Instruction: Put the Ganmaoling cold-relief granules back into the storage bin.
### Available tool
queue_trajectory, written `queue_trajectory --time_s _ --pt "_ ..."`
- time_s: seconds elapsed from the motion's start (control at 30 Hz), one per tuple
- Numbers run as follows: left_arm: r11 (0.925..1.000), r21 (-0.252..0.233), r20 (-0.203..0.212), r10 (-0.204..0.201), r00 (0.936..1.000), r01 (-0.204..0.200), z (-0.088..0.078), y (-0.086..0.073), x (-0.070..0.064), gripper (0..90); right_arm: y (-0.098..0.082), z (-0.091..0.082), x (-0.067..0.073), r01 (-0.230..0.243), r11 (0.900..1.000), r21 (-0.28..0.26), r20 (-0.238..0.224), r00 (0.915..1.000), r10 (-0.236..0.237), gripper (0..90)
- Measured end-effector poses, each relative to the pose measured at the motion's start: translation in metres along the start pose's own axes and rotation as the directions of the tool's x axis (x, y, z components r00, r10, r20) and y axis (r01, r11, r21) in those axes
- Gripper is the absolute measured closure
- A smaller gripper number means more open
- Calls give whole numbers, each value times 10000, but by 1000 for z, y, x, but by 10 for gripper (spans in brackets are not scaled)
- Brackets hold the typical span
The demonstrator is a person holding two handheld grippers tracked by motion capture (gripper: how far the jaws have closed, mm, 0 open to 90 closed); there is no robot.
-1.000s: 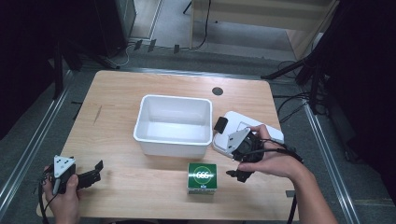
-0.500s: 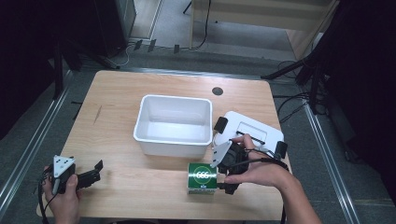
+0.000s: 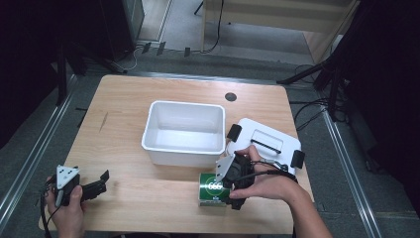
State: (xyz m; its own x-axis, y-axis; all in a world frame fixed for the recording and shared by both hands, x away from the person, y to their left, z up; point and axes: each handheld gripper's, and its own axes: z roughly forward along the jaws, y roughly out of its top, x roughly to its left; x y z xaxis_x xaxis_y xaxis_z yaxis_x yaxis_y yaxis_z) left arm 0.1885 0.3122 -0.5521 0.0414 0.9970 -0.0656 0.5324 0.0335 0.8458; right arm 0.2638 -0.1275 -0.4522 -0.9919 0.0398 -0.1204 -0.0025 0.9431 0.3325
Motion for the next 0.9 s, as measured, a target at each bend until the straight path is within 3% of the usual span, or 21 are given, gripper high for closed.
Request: queue_trajectory --time_s 0.6,0.9 --pt "10000 10 5 4 10000 -4 0 0 0 2 12 18 6 349 9989 324 -530 9980 -331 0" --pt "10000 6 10 -24 10000 24 0 0 0 2 16 26 9 371 9975 600 -233 9991 -358 92"
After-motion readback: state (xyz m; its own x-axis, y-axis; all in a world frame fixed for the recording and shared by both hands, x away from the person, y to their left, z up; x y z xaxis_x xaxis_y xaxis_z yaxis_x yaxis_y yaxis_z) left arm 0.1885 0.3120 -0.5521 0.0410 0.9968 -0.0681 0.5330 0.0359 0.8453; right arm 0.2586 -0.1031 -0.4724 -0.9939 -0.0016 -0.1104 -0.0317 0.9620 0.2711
